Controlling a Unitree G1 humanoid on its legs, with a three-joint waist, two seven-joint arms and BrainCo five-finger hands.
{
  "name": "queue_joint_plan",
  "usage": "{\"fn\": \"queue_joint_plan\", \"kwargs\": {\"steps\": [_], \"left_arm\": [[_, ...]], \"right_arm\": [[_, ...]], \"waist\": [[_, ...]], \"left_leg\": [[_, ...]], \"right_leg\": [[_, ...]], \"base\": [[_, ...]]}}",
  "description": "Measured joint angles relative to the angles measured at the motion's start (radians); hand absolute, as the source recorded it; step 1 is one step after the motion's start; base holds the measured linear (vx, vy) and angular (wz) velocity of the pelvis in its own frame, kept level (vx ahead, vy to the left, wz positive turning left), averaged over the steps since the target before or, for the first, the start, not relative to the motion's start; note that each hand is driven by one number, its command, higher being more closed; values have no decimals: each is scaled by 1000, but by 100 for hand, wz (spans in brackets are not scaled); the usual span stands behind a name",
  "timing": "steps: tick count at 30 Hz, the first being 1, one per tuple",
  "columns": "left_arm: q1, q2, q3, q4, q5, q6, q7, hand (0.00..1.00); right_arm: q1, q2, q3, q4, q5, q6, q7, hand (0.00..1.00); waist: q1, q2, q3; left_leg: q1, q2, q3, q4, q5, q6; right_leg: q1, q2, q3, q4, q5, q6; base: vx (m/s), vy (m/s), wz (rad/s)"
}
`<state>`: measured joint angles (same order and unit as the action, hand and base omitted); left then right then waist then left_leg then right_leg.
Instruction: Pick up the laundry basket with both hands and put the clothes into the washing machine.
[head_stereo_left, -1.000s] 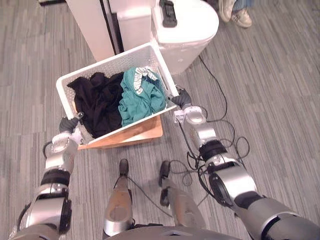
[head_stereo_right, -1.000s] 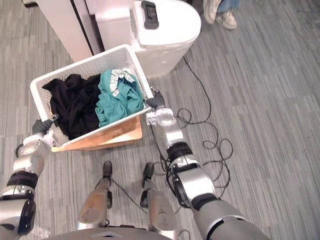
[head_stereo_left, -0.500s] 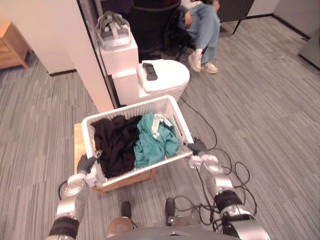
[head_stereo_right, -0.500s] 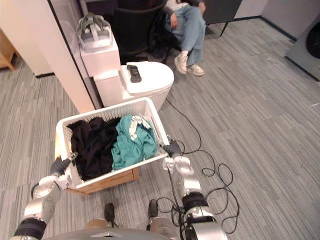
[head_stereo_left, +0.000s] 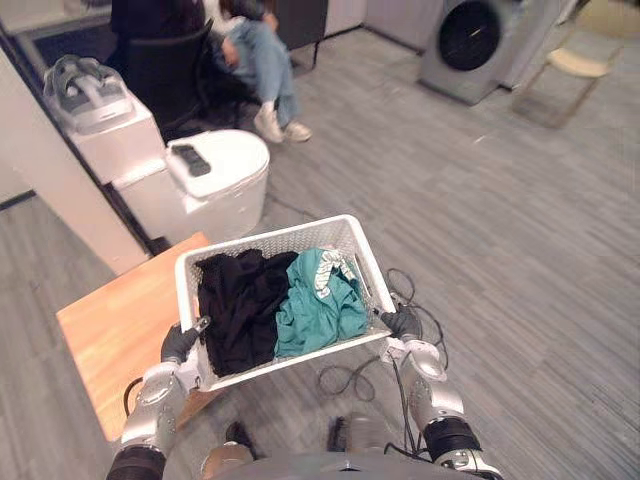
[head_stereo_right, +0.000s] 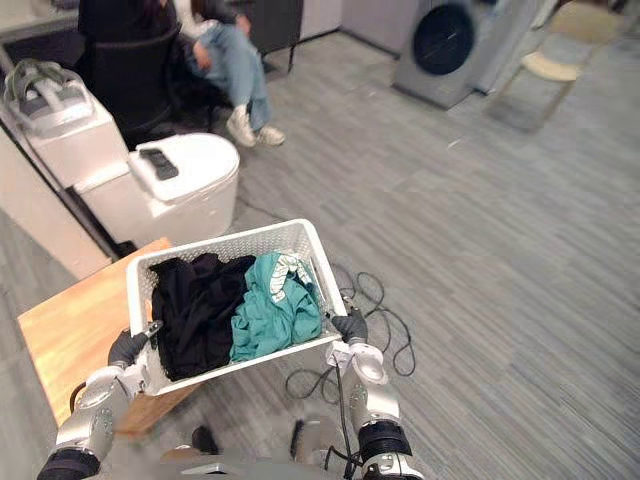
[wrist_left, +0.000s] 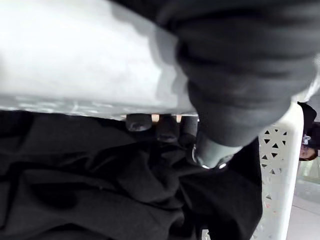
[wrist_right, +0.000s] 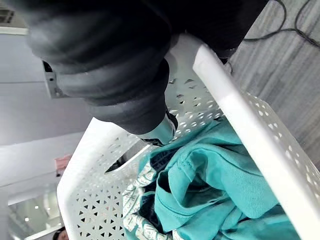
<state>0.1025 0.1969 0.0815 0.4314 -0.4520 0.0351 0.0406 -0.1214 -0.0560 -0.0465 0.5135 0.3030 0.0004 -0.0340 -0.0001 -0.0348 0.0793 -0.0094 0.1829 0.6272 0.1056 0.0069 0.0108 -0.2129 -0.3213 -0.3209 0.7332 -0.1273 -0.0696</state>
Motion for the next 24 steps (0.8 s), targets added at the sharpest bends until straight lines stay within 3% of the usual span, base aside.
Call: {"fn": "queue_joint_plan", "kwargs": {"steps": [1,3,4,6,7,8,9,13,15,16,17,18,19,20,21,22,24], "left_arm": [[11,-3,28,-5,-8,-1,4,100],[32,-1,46,-28,-24,-2,9,100],[39,-9,55,-36,-41,-6,14,100],[42,-61,48,-28,-46,-6,16,100],[47,-72,42,-28,-46,-6,17,100],[40,-72,33,-22,-47,-6,17,100],[25,-81,27,-7,-47,-6,19,100],[7,-82,-14,23,-47,-6,20,100],[11,-85,-23,25,-47,-6,19,100],[15,-89,-24,26,-47,-6,19,100],[38,-99,-22,26,-49,-8,19,100],[68,-118,-22,26,-56,-13,19,100],[81,-133,-21,25,-58,-13,19,100],[102,-181,-3,22,-60,-15,19,100],[123,-197,6,-16,-66,-29,19,100],[118,-160,23,-2,-73,-52,19,100],[107,-139,25,17,-80,-40,18,100]], "right_arm": [[-40,-7,36,29,0,-1,1,100],[-86,-18,78,53,-6,-1,2,100],[-127,-28,86,64,-18,4,5,100],[-140,-66,86,64,-24,5,3,100],[-140,-77,86,63,-24,5,4,100],[-139,-84,86,55,-24,5,3,100],[-137,-98,86,53,-24,5,2,100],[-71,-127,83,-12,-19,2,0,100],[-31,-135,84,-54,-18,-4,-1,100],[-22,-138,85,-61,-18,-4,-2,100],[-17,-143,101,-63,-18,-4,-3,100],[-16,-149,121,-64,-18,-4,-3,100],[-18,-151,121,-63,-18,-4,-3,100],[-30,-165,119,-63,-18,-5,-2,100],[-63,-169,122,-62,-18,-7,3,100],[-79,-122,122,-40,-16,-12,3,100],[-83,-96,122,-8,-18,-16,-3,100]], "waist": [[25,1,-6],[48,-4,-10],[63,-10,-13],[86,18,-18],[91,24,-22],[80,16,-19],[63,16,-18],[29,42,-9],[27,68,11],[30,76,17],[34,89,33],[39,91,47],[45,99,49],[67,145,39],[91,205,53],[122,165,88],[89,145,111]], "left_leg": [[-4,33,51,13,2,-10],[-17,66,102,15,23,-22],[-37,91,130,9,40,-46],[-42,79,108,-42,51,-64],[-34,71,110,-45,87,-45],[-26,75,136,-60,117,-70],[-29,96,145,-51,124,-79],[-31,205,145,28,123,-78],[-38,285,137,149,84,-25],[-44,299,105,191,87,-8],[-75,303,-51,286,103,18],[-132,240,-269,372,1,-27],[-145,172,-367,378,-74,-66],[-156,67,-501,297,-165,-86],[-165,51,-561,194,-239,-92],[-142,25,-555,224,-184,-163],[-228,8,-604,285,-197,-153]], "right_leg": [[33,-58,-46,3,1,-1],[62,-107,-89,-38,16,9],[71,-82,-111,-148,47,82],[75,-3,-93,-291,45,112],[79,19,-83,-337,41,130],[88,43,-69,-394,18,170],[99,74,-65,-446,11,177],[147,178,-59,-548,34,150],[158,223,-24,-554,22,132],[162,227,-13,-555,27,125],[177,238,28,-566,37,111],[179,229,88,-589,48,102],[174,216,122,-615,48,101],[164,249,171,-662,54,101],[71,288,138,-363,3,61],[114,276,170,-379,-117,96],[144,273,187,-445,-104,91]], "base": [[-165,-137,-152],[-201,-251,-134],[-234,-312,-112],[-217,-242,-120],[-138,-152,-113],[-132,-220,-81],[-140,-221,-58],[-180,-183,-29],[-138,-123,-47],[-102,-129,-69],[-97,-127,-91],[-95,-85,-104],[-69,64,-131],[32,114,-159],[88,25,-195],[88,-94,-123],[-38,-70,-6]]}}
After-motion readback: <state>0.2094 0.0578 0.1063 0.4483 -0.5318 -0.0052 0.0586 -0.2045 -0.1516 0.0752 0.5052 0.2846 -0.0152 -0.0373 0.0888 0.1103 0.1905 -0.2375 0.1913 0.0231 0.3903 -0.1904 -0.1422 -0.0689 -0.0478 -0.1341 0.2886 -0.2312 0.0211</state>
